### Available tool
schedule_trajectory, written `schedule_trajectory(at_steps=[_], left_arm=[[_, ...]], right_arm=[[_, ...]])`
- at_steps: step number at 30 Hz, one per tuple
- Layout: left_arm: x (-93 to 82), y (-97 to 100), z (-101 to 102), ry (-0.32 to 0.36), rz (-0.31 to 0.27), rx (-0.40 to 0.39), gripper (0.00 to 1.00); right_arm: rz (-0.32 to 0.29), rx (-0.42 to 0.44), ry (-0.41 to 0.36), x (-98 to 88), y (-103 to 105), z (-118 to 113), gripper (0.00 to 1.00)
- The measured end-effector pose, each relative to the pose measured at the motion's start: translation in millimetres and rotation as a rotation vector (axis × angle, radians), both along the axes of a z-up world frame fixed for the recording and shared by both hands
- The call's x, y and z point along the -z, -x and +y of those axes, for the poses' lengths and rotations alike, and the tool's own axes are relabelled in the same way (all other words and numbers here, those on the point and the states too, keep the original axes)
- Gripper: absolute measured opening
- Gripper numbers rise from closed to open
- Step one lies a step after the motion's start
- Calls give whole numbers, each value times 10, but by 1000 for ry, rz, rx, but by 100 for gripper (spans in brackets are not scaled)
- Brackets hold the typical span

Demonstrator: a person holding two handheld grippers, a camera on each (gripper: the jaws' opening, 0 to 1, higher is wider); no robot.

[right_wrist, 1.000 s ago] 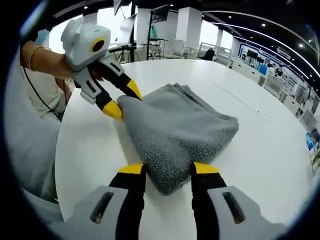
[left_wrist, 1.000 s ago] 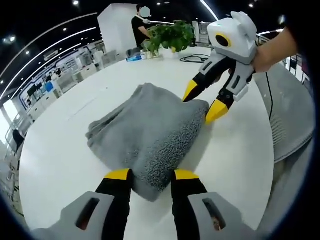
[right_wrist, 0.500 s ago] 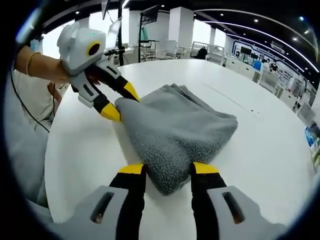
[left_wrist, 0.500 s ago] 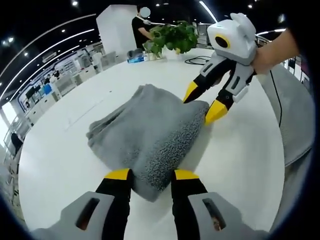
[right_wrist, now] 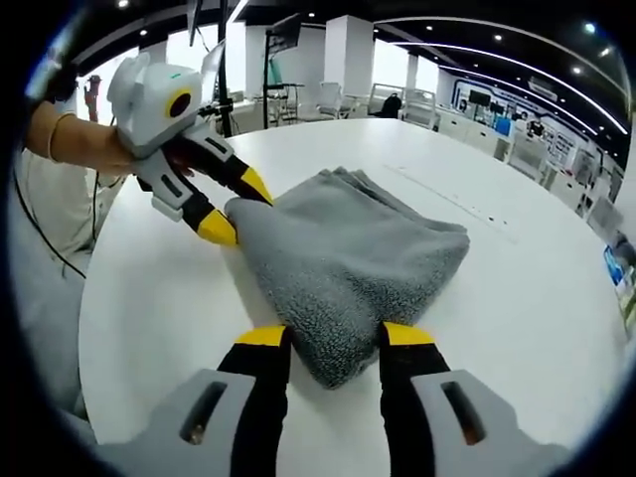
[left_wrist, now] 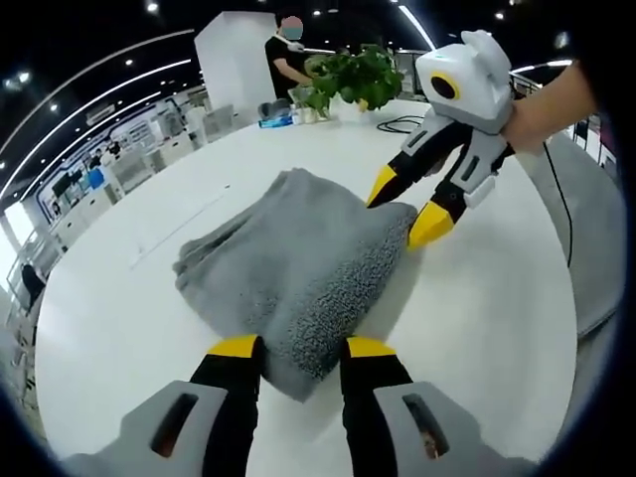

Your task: Fold the towel on the table until its edges align and the towel forms a compact rectangular stack.

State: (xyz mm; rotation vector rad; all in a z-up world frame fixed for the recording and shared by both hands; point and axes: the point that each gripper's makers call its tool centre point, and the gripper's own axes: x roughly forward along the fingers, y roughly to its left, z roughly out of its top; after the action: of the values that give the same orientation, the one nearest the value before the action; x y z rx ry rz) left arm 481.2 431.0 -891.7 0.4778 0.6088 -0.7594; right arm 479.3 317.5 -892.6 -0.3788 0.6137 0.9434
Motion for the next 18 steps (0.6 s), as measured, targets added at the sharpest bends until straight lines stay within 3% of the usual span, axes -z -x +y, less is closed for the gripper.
schedule_trajectory(at_steps=[14,18], left_arm=[[-26,16,2,17,14,-17,34],[-106,12,32,24,-13,-58,39]], right_arm=[[16,17,-5,-11,3,6,36],[15,43,-25,-72,24,-14,36]])
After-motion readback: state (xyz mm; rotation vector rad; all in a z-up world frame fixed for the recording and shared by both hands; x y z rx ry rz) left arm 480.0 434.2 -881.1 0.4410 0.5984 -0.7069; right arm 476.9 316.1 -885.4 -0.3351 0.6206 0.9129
